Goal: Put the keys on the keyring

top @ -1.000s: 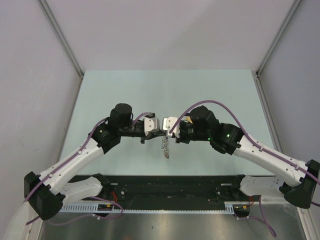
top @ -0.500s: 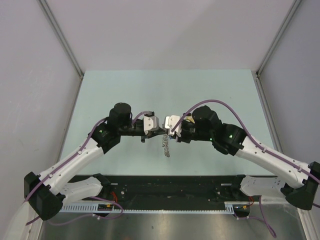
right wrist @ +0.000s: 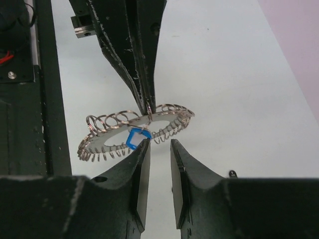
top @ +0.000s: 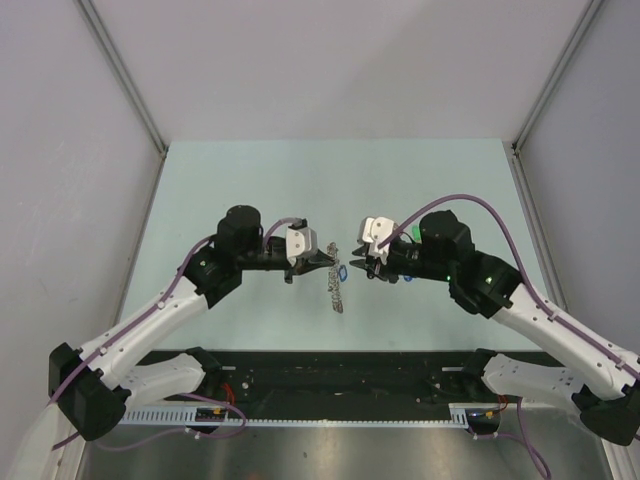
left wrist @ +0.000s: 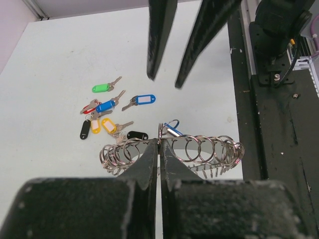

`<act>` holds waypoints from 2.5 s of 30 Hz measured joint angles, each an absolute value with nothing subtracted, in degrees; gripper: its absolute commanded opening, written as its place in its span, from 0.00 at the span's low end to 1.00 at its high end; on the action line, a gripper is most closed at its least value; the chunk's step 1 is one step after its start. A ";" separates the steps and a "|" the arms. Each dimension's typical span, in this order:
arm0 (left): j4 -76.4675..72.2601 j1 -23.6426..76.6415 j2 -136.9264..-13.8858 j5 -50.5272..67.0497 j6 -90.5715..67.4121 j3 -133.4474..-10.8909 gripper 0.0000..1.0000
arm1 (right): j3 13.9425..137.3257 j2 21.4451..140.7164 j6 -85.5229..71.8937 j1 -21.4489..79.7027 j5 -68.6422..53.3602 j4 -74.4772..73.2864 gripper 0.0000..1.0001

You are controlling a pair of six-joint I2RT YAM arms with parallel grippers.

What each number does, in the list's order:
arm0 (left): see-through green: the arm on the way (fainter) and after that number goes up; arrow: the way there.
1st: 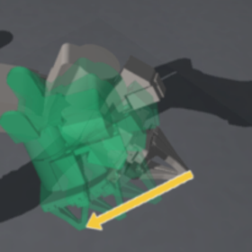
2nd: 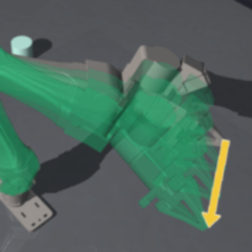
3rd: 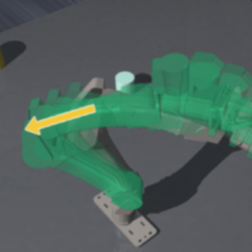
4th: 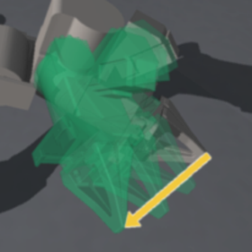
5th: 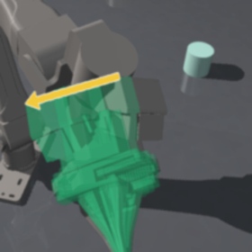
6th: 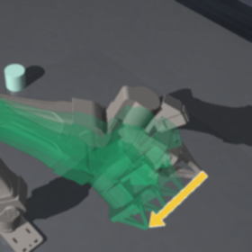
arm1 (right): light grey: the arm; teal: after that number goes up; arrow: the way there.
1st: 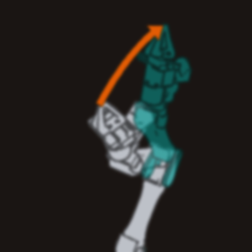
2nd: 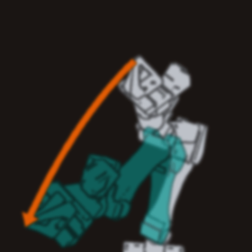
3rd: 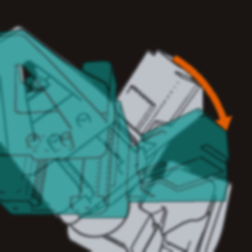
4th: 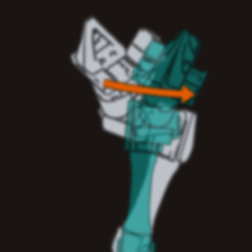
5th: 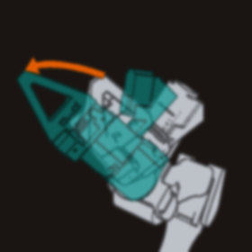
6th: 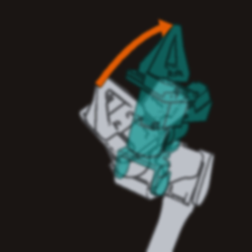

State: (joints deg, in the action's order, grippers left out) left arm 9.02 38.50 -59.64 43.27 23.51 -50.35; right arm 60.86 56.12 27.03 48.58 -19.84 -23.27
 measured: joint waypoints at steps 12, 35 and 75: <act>5.23 38.50 -60.49 43.18 19.05 -49.87 0.00 | 49.21 54.13 19.20 49.43 -18.24 -10.44 0.30; 1.50 38.50 -61.14 41.63 14.70 -48.64 0.00 | 46.57 54.22 16.08 50.17 -14.46 -1.39 0.30; -3.31 38.50 -60.18 38.54 10.48 -45.82 0.00 | 44.86 55.44 15.11 50.17 -13.30 1.39 0.18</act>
State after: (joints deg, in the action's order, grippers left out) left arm -3.31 38.50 -60.18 38.54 10.48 -45.82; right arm 44.86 55.44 15.11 50.17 -13.30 1.39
